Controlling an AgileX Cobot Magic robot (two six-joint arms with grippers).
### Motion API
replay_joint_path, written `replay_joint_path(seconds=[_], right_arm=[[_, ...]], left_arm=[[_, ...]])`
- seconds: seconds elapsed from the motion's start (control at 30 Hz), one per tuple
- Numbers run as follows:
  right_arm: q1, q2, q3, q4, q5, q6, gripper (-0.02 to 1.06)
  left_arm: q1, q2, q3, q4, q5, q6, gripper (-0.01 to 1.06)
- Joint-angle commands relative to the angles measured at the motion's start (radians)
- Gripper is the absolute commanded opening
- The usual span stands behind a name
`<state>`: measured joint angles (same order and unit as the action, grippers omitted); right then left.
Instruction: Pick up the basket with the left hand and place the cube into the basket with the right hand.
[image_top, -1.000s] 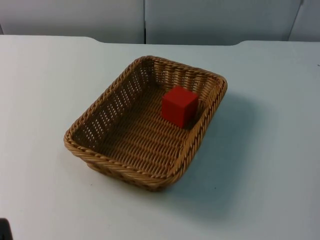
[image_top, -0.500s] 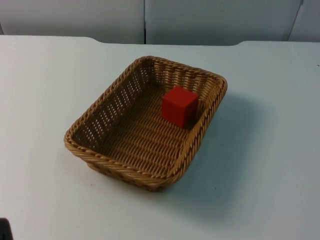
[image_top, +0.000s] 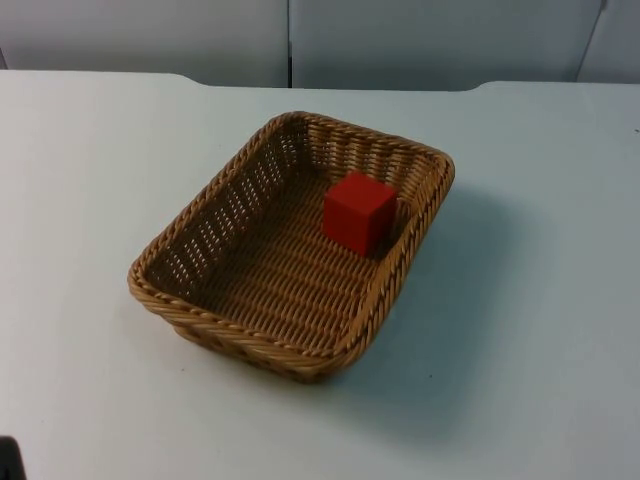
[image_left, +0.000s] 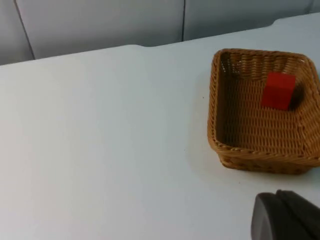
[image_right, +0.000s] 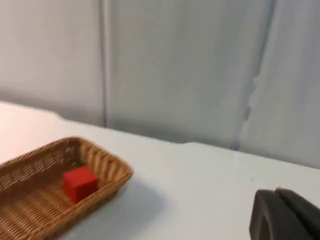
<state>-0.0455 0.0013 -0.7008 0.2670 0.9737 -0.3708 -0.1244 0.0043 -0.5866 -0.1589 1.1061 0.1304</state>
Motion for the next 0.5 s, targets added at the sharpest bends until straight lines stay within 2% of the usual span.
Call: replay_joint_path(seconds=[0.0,0.13,0.2,0.37,0.47], right_arm=[[0.016,-0.001,0.009,0.053,0.050,-0.062,0.01],[0.031,-0.001,0.064,-0.009,0.149,0.020,0.01],[0.031,-0.001,0.096,-0.015,0.163,0.031,0.01],[0.031,-0.001,0.187,-0.029,0.137,0.033,0.01],[0.031,-0.001,0.185,-0.069,0.128,0.087,0.01]], left_arm=[[0.001,-0.004,0.034,-0.047,-0.048,0.021,0.00],[0.001,-0.004,0.055,-0.063,-0.058,0.053,0.00],[0.001,-0.004,0.055,-0.063,-0.058,0.053,0.00],[0.001,-0.004,0.062,-0.051,-0.040,0.053,0.00],[0.001,-0.004,0.072,-0.047,-0.024,0.053,0.00]])
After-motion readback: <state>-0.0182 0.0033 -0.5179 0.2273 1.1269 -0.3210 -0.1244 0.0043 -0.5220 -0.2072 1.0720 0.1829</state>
